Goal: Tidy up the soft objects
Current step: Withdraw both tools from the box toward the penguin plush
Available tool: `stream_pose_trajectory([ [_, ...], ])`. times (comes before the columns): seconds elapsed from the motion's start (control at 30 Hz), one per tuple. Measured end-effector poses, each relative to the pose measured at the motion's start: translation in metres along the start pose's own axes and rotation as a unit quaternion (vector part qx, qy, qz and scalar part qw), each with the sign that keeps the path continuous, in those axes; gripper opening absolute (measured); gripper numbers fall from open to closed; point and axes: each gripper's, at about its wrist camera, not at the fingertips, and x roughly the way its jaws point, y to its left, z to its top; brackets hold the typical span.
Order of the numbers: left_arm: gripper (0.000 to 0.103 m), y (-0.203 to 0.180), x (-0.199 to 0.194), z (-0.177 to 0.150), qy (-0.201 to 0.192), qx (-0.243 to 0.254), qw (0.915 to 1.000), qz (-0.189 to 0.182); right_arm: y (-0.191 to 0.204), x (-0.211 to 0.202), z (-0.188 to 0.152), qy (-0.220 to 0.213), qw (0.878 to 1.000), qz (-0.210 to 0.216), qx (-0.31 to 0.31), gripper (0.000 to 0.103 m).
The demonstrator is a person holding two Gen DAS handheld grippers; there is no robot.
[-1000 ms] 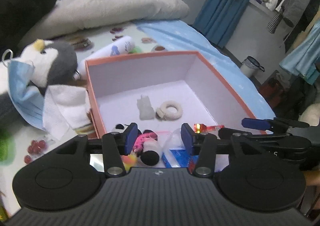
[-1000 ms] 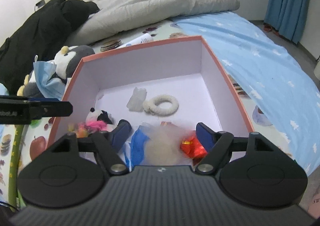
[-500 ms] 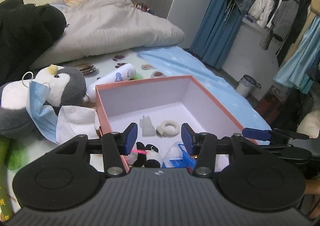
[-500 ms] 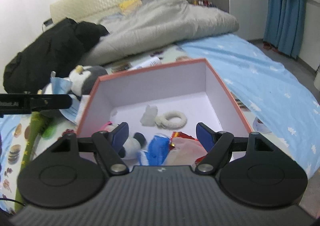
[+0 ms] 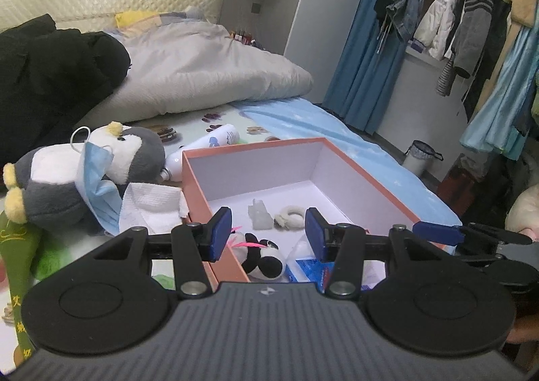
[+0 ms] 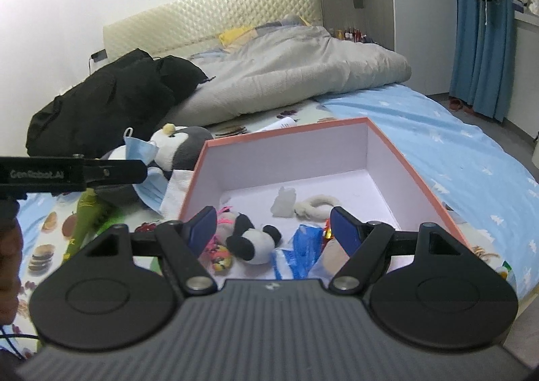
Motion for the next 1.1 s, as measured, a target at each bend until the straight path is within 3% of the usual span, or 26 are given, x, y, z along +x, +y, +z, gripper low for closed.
stream_pose_trajectory([
  [0.43, 0.054, 0.022, -0.042, -0.048, -0.002, -0.027, 0.9994, 0.021, 0.041, -0.021, -0.025, -0.011, 1.0, 0.011, -0.023, 0.076],
  [1.1, 0.054, 0.081, -0.108, -0.091, 0.001, -0.083, 0.9944, 0.066, 0.109, -0.037, -0.063, 0.027, 0.996, 0.049, -0.063, 0.076],
])
